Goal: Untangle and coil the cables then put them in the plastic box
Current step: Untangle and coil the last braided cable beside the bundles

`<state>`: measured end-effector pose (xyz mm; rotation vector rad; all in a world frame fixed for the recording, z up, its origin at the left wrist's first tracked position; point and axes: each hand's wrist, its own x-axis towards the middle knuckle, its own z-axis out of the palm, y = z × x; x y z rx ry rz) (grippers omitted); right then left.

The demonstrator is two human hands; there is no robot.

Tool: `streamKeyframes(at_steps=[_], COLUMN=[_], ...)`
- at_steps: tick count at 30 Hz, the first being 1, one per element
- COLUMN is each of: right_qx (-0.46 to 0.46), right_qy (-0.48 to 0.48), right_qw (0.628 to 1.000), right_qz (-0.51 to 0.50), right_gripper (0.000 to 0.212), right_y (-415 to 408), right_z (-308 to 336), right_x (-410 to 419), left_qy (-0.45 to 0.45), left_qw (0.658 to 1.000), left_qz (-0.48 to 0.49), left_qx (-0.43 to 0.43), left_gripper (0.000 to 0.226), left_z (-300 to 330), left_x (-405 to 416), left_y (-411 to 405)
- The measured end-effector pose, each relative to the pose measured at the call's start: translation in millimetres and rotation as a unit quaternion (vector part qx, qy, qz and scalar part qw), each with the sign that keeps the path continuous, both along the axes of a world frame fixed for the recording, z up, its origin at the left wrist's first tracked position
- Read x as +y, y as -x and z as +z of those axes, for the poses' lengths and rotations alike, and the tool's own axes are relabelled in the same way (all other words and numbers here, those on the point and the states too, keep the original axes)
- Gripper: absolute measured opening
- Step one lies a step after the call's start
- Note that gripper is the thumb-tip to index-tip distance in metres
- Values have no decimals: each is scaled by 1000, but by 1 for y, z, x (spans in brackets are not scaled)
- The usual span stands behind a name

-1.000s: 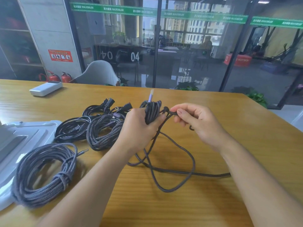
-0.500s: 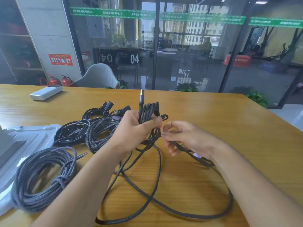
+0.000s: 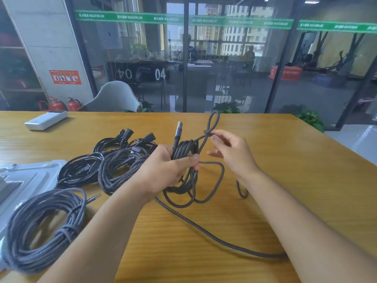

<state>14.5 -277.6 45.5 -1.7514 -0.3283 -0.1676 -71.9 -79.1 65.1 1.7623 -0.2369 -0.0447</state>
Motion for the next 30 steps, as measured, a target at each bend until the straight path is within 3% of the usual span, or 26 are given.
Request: streamKeyframes(at_steps=[5, 8, 10, 13, 15, 23, 26, 30], right_qx=[6, 5, 17, -7, -23, 138, 149, 79], right_qy=[-197, -227, -188, 52, 176, 215, 167, 88], right_qw=[976, 961, 966, 987, 974, 952, 955, 970], right_qz=[96, 155, 177, 149, 141, 172, 196, 210], right_gripper=[24, 20, 28, 40, 41, 101, 82, 50], right_y=[-7, -6, -2, 5, 11, 21, 17, 7], right_z=[12, 22, 28, 38, 39, 36, 28, 21], right_x=[-20, -35, -41, -46, -43, -23, -22, -31], left_qy=[-44, -57, -63, -66, -79, -190, -217, -216], left_qw=[996, 989, 983, 977, 973, 966, 963, 963], left_qz=[72, 136, 169, 198, 204, 125, 107, 104], left_qx=[16, 1, -17, -51, -76, -122, -122, -123], left_gripper=[32, 33, 31, 33, 37, 29, 33, 31], left_z=[-3, -2, -1, 1, 1, -1, -4, -3], left_x=[5, 10, 13, 16, 17, 13, 11, 9], left_y=[-5, -6, -6, -5, -6, -5, -8, -6])
